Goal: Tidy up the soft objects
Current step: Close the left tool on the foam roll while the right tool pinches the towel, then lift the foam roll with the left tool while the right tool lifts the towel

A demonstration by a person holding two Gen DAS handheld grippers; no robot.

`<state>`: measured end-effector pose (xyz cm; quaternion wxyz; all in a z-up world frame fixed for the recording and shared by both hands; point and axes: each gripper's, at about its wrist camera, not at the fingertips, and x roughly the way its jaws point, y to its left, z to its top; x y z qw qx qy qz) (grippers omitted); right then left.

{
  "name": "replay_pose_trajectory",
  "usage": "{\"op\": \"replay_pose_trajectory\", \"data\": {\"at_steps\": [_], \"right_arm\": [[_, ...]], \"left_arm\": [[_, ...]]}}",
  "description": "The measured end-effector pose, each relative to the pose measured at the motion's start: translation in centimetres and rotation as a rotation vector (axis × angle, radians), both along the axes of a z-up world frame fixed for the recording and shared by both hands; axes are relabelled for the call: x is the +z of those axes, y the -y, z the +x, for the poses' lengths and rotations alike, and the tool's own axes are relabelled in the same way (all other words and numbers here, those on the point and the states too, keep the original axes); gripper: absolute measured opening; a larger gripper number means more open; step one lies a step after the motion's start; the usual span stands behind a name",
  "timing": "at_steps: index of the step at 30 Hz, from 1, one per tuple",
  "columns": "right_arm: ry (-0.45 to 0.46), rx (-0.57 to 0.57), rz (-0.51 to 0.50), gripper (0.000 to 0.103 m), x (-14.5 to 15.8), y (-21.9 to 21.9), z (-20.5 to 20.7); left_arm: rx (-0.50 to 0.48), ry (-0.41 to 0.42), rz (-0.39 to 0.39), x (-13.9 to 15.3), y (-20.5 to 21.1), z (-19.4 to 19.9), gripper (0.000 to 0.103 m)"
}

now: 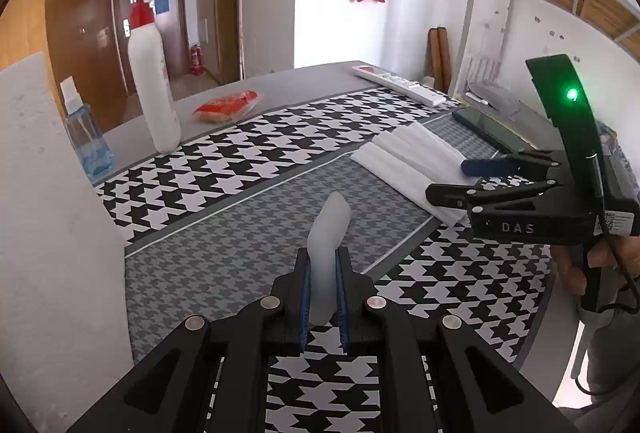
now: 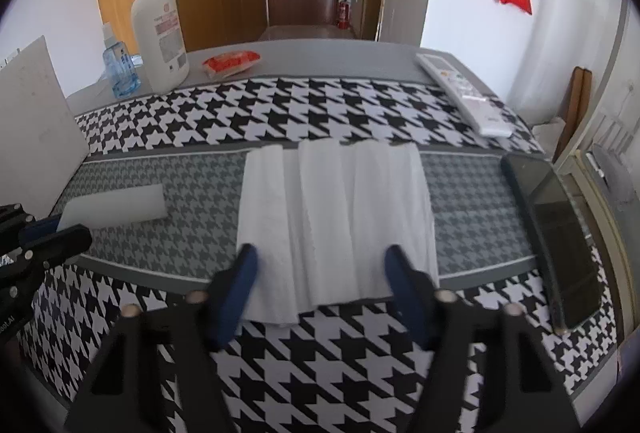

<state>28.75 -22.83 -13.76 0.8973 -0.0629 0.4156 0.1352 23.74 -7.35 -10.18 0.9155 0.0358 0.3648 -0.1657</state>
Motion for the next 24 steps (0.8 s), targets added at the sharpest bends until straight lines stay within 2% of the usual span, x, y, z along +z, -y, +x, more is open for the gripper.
{"op": "replay_pose_trajectory", "data": {"at_steps": [5, 7, 9, 18, 24], "right_arm": [[-0.001, -0.001, -0.005, 0.039, -0.1, -0.1, 0.1], [0.003, 0.008, -0.010, 0.022, 0.0, -0.2, 0.0], [0.005, 0.011, -0.009, 0.012, 0.0, -0.3, -0.1], [0.034, 0.005, 0.041, 0.010, 1.0, 0.3, -1.6], [0.089, -0.029, 0.126, 0.009, 2.8, 1.1, -3.5]], "left_arm": [[0.001, 0.013, -0.004, 0.2, -0.1, -0.2, 0.012], [0.005, 0.017, 0.002, 0.2, -0.1, -0.2, 0.012], [0.007, 0.020, -0.002, 0.3, -0.1, -0.3, 0.012], [0.011, 0.056, -0.009, 0.9, -0.2, -0.6, 0.012], [0.029, 0.083, -0.022, 1.6, -0.5, -0.9, 0.012]]}}
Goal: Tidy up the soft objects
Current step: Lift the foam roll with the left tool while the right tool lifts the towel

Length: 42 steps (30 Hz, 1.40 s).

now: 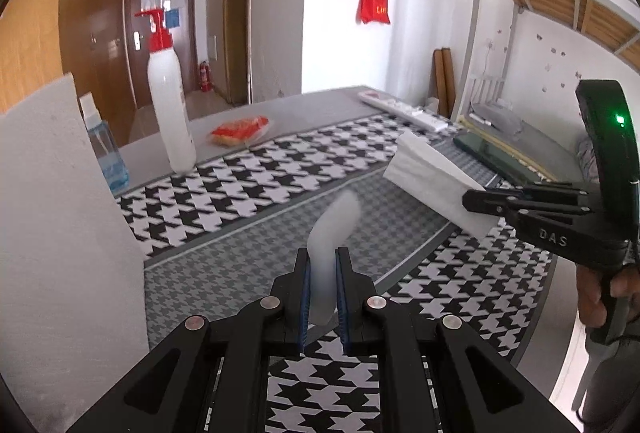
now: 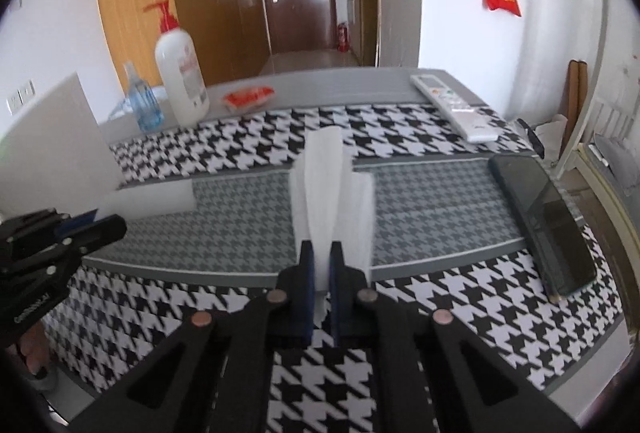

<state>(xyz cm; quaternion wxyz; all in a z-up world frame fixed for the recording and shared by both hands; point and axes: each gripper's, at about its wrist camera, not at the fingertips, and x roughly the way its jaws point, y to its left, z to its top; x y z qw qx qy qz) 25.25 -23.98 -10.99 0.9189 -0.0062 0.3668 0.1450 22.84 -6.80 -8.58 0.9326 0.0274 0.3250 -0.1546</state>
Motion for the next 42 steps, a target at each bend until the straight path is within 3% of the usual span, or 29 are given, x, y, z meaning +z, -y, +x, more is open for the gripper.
{"op": "replay_pose_trajectory", "data": {"at_steps": [11, 22, 42], "right_arm": [[0.083, -0.004, 0.057, 0.009, 2.9, 0.0, -3.3], [0.147, 0.005, 0.062, 0.009, 5.0, -0.3, -6.8], [0.241, 0.017, 0.053, 0.009, 8.0, -1.2, -10.0]], "left_arm": [[0.032, 0.034, -0.001, 1.5, -0.4, -2.2, 0.012], [0.048, 0.105, -0.006, 3.5, -0.4, -6.1, 0.012], [0.098, 0.183, -0.009, 6.5, -2.1, -9.1, 0.012]]}}
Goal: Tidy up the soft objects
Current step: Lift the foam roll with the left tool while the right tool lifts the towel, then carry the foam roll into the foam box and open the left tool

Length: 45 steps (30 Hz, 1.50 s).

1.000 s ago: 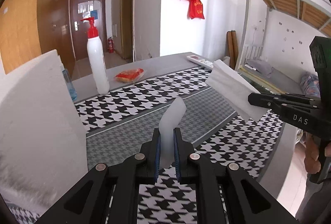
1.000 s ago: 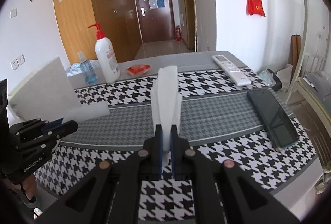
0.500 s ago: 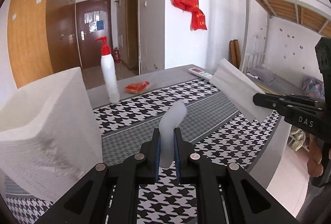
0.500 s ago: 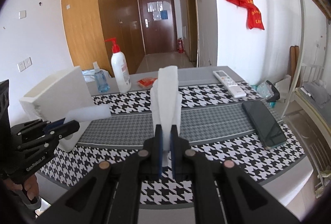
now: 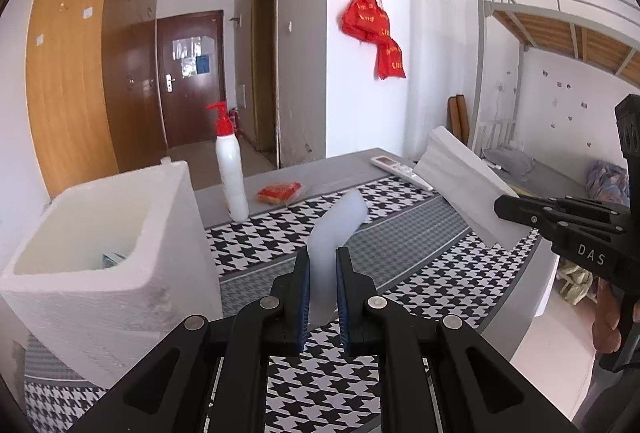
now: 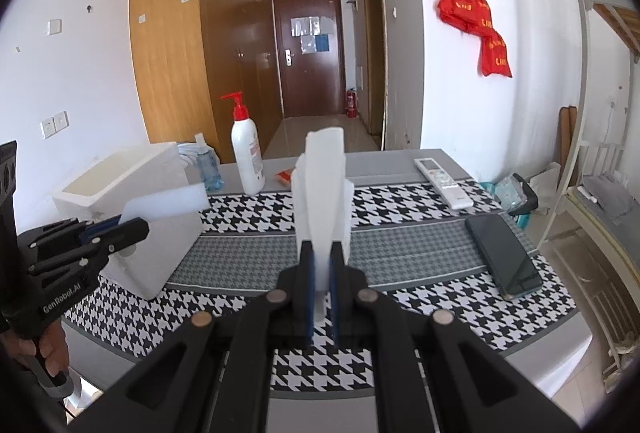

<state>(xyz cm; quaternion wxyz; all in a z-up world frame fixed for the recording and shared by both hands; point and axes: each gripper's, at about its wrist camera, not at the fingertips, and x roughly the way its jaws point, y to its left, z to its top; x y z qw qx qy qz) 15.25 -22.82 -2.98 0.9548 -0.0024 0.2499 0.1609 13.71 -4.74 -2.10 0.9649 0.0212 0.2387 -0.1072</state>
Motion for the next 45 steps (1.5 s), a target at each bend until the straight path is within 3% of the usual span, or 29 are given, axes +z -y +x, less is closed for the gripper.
{"op": "replay_pose_trajectory", "data": {"at_steps": [23, 45], "right_arm": [[0.061, 0.038, 0.009, 0.009, 2.0, -1.7, -0.9], [0.092, 0.120, 0.048, 0.009, 2.8, -3.3, 0.1]], "left_arm": [[0.056, 0.105, 0.013, 2.6, -1.2, -1.7, 0.012], [0.167, 0.147, -0.004, 4.3, -3.9, -1.9, 0.012]]}}
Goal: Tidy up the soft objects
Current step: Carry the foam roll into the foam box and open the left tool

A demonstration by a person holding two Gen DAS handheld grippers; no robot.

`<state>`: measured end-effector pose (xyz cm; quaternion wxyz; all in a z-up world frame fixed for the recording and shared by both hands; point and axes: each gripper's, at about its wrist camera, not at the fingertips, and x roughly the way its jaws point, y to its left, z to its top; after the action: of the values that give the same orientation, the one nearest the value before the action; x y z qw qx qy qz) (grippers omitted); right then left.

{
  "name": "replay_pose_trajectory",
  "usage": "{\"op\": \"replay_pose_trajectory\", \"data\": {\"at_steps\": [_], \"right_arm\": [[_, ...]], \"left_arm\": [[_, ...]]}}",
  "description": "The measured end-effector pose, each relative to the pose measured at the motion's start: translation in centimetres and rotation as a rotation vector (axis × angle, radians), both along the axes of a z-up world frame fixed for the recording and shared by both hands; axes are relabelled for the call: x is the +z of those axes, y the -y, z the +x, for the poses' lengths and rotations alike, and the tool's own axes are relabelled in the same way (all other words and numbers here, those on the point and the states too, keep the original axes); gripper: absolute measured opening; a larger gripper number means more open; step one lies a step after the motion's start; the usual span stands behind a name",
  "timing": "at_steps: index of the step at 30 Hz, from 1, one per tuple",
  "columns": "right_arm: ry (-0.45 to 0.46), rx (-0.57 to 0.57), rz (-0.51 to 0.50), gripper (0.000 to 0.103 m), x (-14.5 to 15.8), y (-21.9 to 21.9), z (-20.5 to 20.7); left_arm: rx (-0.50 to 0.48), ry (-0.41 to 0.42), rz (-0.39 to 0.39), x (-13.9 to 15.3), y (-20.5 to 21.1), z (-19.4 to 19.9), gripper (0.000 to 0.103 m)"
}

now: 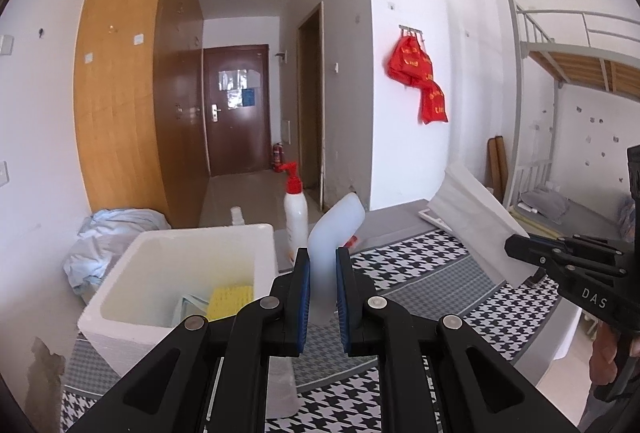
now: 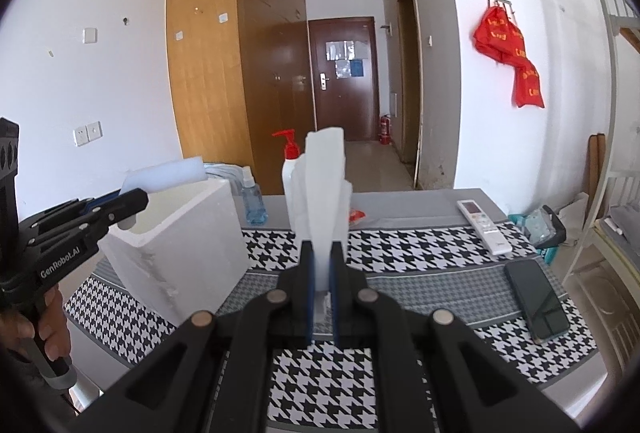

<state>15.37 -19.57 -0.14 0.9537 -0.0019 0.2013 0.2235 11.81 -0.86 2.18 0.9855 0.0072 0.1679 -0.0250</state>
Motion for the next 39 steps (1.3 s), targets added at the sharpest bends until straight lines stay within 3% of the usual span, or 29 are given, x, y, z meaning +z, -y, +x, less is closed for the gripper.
{"op": "replay_pose_trajectory", "data": {"at_steps": [17, 39], "right_arm": [[0.017, 0.063, 0.020, 0.009, 0.5, -2.2, 0.6], [0.012, 0.212, 0.007, 0.009, 0.8, -8.5, 2.1]], "left_arm": [[0.095, 0.029, 0.003, 1.1, -3.1, -0.7, 0.012], [0.219, 0.020, -0.003, 1.0, -7.8, -0.5, 0.013]]}}
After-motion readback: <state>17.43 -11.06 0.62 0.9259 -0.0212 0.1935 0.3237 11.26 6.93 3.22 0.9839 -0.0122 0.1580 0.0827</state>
